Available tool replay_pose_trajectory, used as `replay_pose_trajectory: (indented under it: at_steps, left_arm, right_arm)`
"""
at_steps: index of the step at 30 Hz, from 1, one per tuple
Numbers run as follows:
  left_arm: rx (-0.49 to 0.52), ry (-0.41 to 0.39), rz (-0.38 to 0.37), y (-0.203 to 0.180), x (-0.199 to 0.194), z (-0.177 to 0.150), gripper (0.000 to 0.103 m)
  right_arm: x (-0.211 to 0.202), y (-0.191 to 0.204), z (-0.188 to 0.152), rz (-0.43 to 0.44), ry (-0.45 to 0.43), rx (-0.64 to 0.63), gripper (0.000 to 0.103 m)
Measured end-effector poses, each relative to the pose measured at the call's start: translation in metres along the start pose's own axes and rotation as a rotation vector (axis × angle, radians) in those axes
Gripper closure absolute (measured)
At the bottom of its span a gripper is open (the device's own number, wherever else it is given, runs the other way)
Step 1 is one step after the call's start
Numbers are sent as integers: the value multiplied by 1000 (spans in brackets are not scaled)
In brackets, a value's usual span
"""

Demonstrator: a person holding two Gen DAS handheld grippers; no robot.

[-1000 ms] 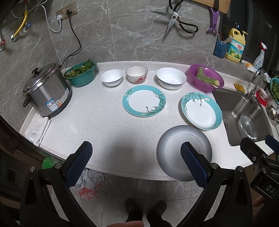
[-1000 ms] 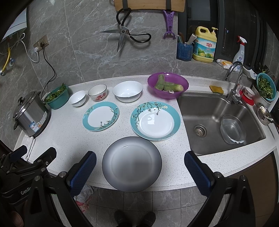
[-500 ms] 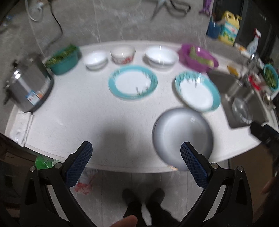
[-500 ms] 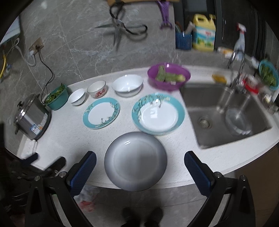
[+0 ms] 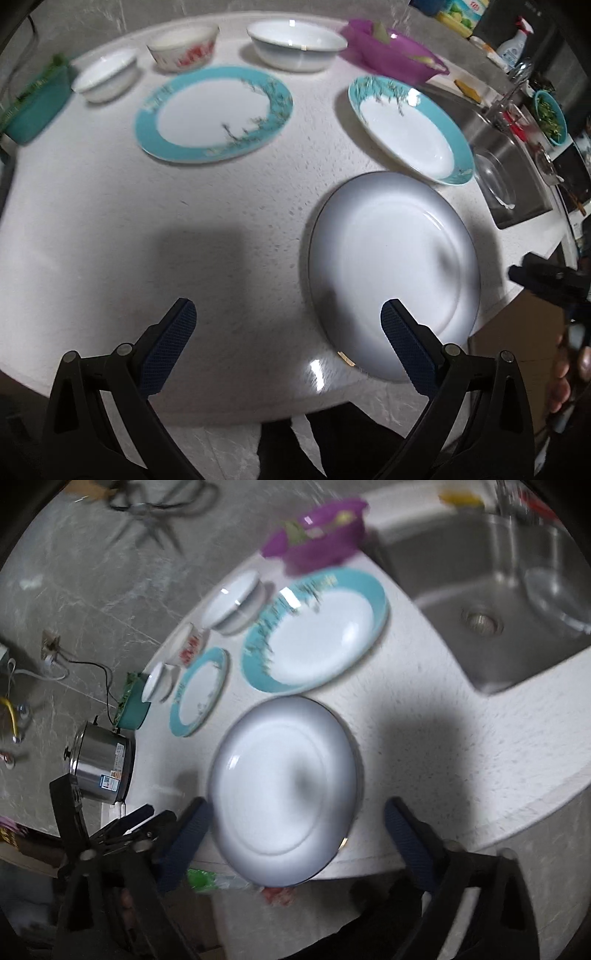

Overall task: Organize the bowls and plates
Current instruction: 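Close both grippers on the rim of the dark grey plate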

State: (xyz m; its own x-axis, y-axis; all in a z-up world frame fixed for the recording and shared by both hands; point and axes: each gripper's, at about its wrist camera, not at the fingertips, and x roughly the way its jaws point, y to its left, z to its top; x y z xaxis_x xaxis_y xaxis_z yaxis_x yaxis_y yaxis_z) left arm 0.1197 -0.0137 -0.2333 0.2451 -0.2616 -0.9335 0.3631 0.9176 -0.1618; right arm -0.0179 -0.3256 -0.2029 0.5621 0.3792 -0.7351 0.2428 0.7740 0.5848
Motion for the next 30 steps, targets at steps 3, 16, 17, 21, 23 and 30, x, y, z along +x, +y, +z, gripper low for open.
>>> replay_pose_trajectory:
  at_steps: [3,16,17,21,23,30]
  left_arm:
    - [-28,45,-61,2,27,10,19]
    - [22,77,-49,-25,69,25,35]
    - [41,77,-57,-30,71,27,36]
    - [79,72,-104,-39,68,24,41]
    - [83,68,-103,-40,69,26,45]
    - [82,85,-95,-20,69,39,74]
  right_arm:
    - [15,-18,9,37,47,-2,24]
    - [46,-53,32,183,174,-2,52]
    - [48,-51,31,190,194,-9,52]
    - [56,-39,24,191,237,-65,55]
    - [59,-37,25,178,223,-65,61]
    - [66,-43,30,107,209,-19,88]
